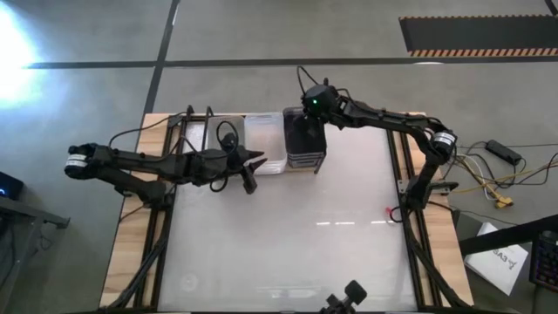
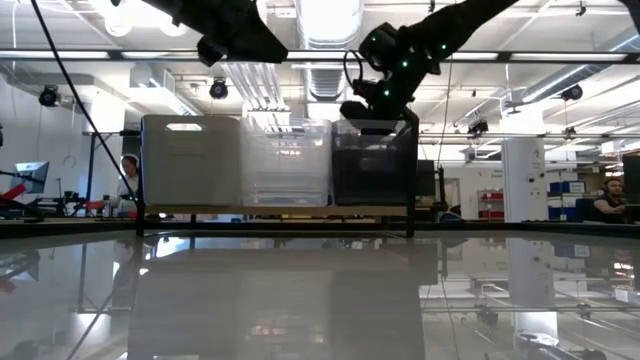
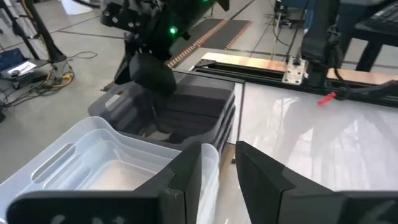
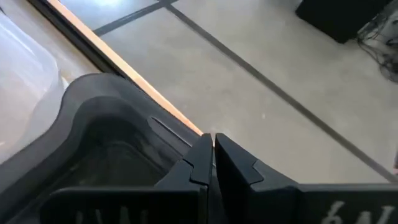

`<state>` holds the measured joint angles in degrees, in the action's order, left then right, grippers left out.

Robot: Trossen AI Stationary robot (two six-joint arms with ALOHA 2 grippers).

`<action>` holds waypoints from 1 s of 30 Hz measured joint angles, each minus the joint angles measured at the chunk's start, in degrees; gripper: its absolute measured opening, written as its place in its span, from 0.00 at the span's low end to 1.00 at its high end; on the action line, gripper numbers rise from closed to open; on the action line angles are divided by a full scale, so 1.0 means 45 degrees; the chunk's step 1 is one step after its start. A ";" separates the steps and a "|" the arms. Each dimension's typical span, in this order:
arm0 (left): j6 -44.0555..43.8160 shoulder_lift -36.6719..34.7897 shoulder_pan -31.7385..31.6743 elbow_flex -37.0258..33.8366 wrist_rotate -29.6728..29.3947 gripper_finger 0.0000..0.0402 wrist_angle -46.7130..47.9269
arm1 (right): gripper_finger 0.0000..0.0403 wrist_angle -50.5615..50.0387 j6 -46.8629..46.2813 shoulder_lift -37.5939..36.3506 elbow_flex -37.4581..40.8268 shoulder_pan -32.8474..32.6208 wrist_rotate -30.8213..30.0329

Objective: Stack baskets on shelf by color
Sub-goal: Stack the black bin on top of the other black bin on the shelf, then adjust the shelf

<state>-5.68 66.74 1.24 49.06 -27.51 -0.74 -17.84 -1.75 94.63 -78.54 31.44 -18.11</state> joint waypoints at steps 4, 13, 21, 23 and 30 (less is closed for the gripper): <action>-0.0002 -0.0018 0.0210 0.0000 -0.0009 0.21 0.0027 | 0.03 -0.0108 -0.0046 0.0079 -0.0025 -0.0024 0.0105; -0.0030 -0.0357 0.0637 0.0006 -0.0642 0.21 0.0459 | 0.03 -0.0681 -0.0001 -0.2272 0.0028 -0.1157 0.0306; -0.0965 -0.0709 0.2288 0.0010 -0.2760 0.21 0.3266 | 0.03 -0.5894 -0.0488 -0.5209 0.1290 -0.4751 -0.1448; -0.1283 -0.0708 0.2791 0.0010 -0.3346 0.21 0.3749 | 0.03 -0.6768 -0.1385 -0.6135 0.2138 -0.4935 -0.1760; -0.1346 -0.0627 0.3877 0.0010 -0.3677 0.21 0.3597 | 0.03 -0.4922 -0.4207 -0.9196 0.6689 -0.4325 -0.1648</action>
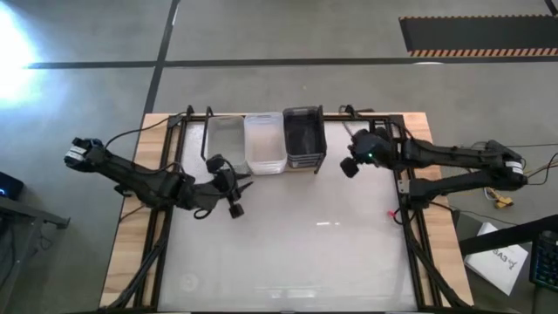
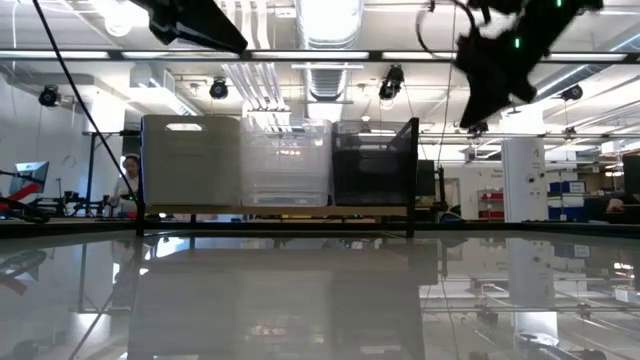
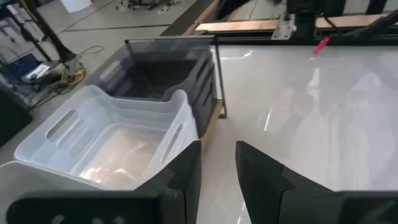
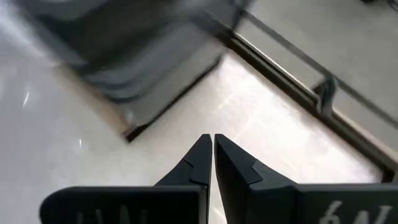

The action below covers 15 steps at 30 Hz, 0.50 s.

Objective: Stack baskets on shelf by color
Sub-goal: Adjust the shelf

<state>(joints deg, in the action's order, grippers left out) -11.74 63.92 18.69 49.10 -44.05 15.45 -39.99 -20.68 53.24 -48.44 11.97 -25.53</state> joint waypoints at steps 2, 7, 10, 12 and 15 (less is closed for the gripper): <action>0.0007 0.0000 0.0150 0.0000 0.0000 0.21 -0.0067 | 0.03 0.1453 -0.0473 -0.0353 0.1227 0.0355 -0.0066; 0.0012 0.0000 0.0297 0.0000 0.0000 0.21 -0.0327 | 0.03 0.6187 -0.0748 -0.0257 0.3653 0.1536 0.1240; 0.0012 0.0000 0.0303 0.0004 0.0000 0.21 -0.0327 | 0.03 0.8735 -0.0897 0.0414 0.4436 0.2003 0.2381; 0.0012 0.0000 0.0303 0.0000 0.0000 0.21 -0.0331 | 0.03 0.9906 -0.0991 0.1026 0.4662 0.2130 0.3070; 0.0012 0.0000 0.0303 0.0003 0.0000 0.21 -0.0391 | 0.03 1.0856 -0.0986 0.2033 0.4626 0.2140 0.3998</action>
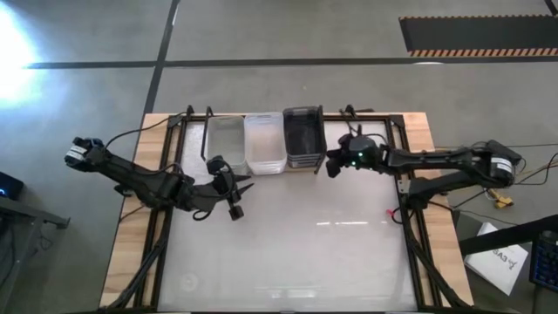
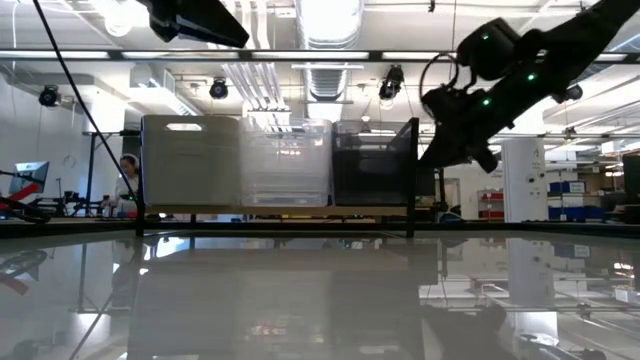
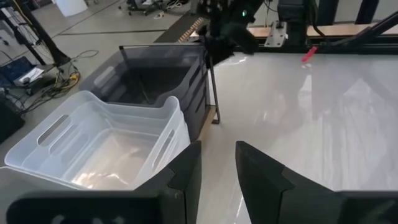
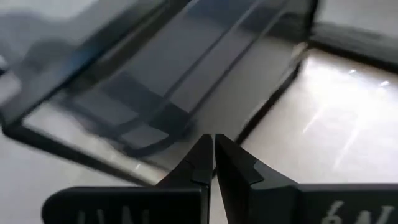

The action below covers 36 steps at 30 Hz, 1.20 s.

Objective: Stack baskets on shelf by color
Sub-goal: Adjust the shelf, then return to Home Position

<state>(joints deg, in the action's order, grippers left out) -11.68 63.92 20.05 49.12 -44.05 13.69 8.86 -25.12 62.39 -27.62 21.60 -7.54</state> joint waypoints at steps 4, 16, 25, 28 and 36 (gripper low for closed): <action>0.0000 0.0000 -0.0002 -0.0003 0.0000 0.21 -0.0043 | 0.03 0.0096 0.0317 0.1052 -0.0592 -0.0004 0.0546; -0.0050 0.0000 -0.0015 -0.0003 0.0000 0.21 -0.0067 | 0.03 -0.3136 0.0987 0.0054 -0.1698 -0.0238 0.0993; -0.1243 -0.0073 0.0155 -0.0229 0.0350 0.21 0.0017 | 0.03 -0.4558 0.1467 -0.3459 -0.0323 -0.3042 0.1013; -0.1290 -0.0259 0.0165 -0.0893 0.1077 0.21 -0.0889 | 0.03 -0.4013 0.1209 -0.4619 0.0519 -0.4614 0.1008; -0.1013 -0.3694 -0.1753 -0.3735 0.4030 0.14 -0.3095 | 0.03 -0.0877 0.1254 -0.6850 0.2795 -0.7394 0.1017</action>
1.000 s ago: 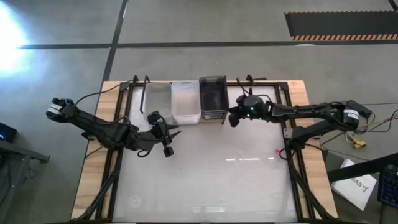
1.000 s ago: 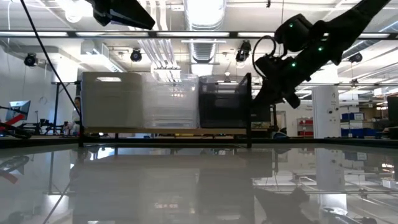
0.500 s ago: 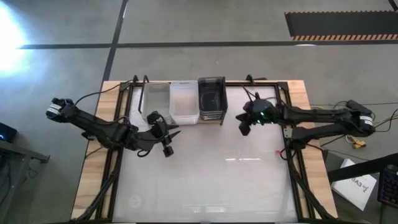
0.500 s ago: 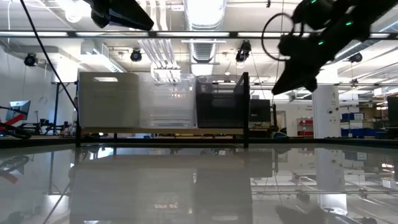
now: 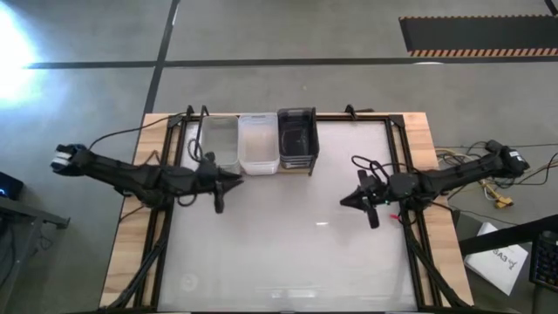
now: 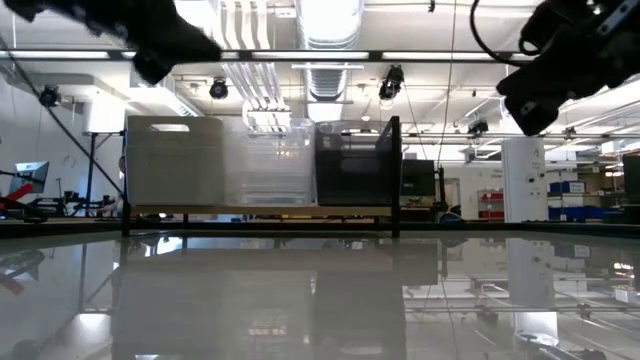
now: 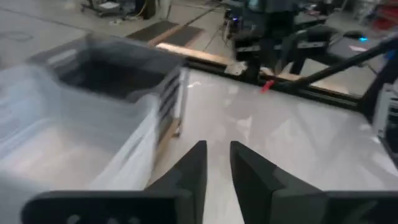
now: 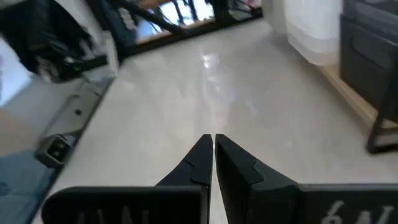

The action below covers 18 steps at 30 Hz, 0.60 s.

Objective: Stack baskets on shelf by color
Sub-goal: Return to Home Position

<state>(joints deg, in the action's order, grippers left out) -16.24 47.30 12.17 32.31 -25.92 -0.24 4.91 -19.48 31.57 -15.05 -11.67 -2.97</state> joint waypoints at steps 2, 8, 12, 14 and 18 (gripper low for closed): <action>-0.0529 -0.0843 -0.0166 -0.0345 -0.0074 0.09 0.1287 | 0.03 0.0430 -0.0010 -0.0336 0.0430 -0.0196 -0.0018; -0.2313 -0.0285 0.0234 -0.0839 -0.0815 0.01 0.3942 | 0.03 0.0968 -0.0095 -0.0587 0.1118 -0.0241 -0.0646; -0.2237 0.1697 0.0237 -0.0588 -0.2383 0.00 0.4390 | 0.03 0.1017 -0.0098 -0.0480 0.1131 -0.0236 -0.1155; -0.2282 0.2751 0.0229 -0.0327 -0.3423 0.00 0.4752 | 0.03 0.1002 -0.0098 -0.0480 0.1092 -0.0236 -0.1150; -0.2312 0.4159 0.0128 0.0441 -0.4687 0.00 0.5400 | 0.03 0.1028 -0.0100 -0.0482 0.0900 -0.0238 -0.1132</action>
<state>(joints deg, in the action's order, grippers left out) -26.65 66.01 12.74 34.29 -47.01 24.06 9.54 -19.93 29.40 -11.00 -12.74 -8.06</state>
